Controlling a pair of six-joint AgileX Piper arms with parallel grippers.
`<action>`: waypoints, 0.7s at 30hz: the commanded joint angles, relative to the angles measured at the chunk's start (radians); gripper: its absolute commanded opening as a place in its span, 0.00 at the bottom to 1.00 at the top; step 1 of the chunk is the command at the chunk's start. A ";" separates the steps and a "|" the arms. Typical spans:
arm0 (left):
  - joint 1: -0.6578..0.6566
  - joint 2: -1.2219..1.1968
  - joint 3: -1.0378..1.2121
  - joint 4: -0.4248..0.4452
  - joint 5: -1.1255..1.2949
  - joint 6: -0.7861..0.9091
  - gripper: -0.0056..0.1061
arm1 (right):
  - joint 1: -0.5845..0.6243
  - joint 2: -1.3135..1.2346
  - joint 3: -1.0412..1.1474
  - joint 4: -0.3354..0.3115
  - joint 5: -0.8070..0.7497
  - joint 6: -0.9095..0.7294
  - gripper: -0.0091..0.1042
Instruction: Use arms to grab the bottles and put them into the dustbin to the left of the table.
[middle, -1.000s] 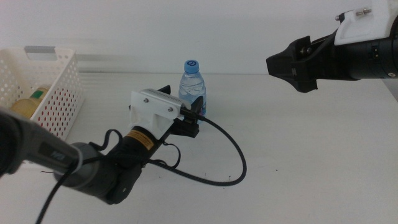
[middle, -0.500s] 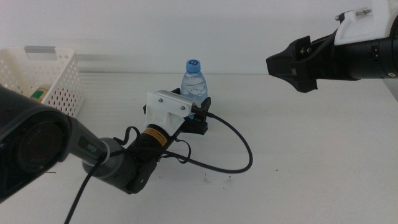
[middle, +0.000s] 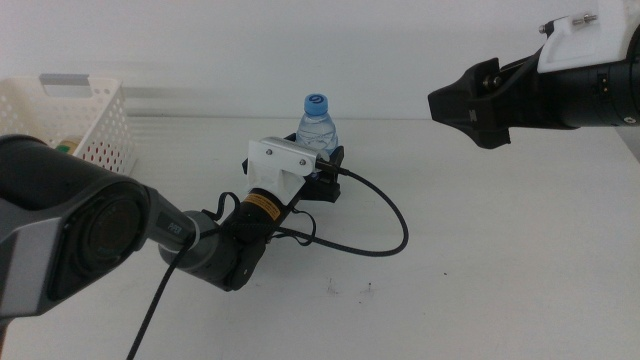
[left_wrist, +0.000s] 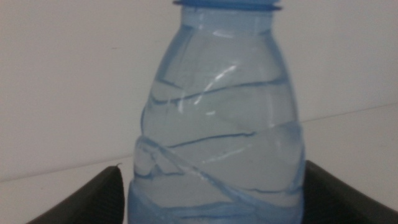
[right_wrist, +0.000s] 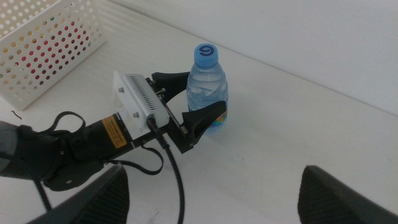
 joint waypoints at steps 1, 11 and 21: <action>0.001 0.011 -0.029 -0.001 0.012 -0.010 0.89 | -0.006 -0.002 -0.009 -0.004 -0.008 -0.010 0.90; 0.001 0.047 -0.118 -0.001 0.084 -0.007 0.89 | -0.006 -0.002 -0.009 -0.004 -0.008 -0.010 0.90; 0.001 0.053 -0.153 0.058 0.196 0.024 0.68 | -0.006 -0.002 -0.009 -0.004 -0.008 -0.010 0.90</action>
